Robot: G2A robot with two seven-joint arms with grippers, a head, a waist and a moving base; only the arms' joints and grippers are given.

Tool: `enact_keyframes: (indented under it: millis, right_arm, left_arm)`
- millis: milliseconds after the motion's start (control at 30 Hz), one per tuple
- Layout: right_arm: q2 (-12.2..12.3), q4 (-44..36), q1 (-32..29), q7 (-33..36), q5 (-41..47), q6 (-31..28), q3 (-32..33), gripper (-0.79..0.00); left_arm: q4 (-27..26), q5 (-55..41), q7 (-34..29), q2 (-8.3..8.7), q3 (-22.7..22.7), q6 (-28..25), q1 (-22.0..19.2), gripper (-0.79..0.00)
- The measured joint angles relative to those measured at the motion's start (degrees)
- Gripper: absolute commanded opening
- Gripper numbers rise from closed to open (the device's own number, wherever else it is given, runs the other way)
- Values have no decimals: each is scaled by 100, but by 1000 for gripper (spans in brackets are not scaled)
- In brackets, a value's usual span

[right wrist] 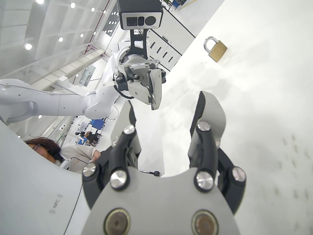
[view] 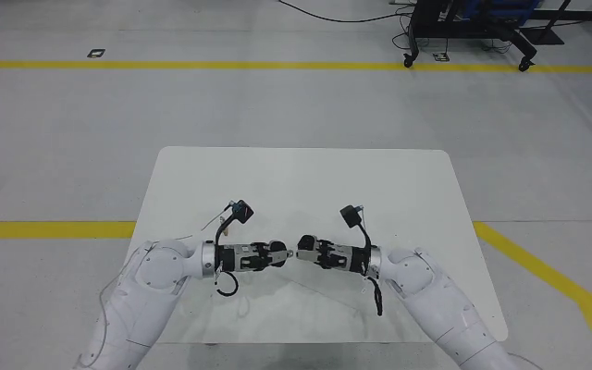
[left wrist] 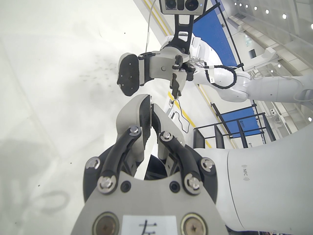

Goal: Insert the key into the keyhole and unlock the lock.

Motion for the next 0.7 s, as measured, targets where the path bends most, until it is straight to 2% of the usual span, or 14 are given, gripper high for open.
enact_keyframes:
  millis: [133,233,333,433,533,700]
  right_arm:
    - [-16,45,43,-36,26,-8,-102,-591]
    - [-23,88,74,-71,38,-37,-155,-622]
    - [-25,117,91,-79,85,-81,-195,-613]
    - [-23,135,102,-65,134,-113,-223,-646]
    - [-19,137,115,-29,168,-126,-257,-785]
    - [-13,158,143,32,266,-210,-311,-785]
  left_arm:
    - [-3,-6,65,10,67,-68,-6,-785]
    - [0,24,114,20,104,-92,-15,-785]
    - [15,40,151,32,130,-112,-30,-785]
    - [36,69,176,45,153,-126,-54,-785]
    - [46,78,192,58,179,-141,-69,-785]
    - [67,96,215,80,214,-146,-94,-785]
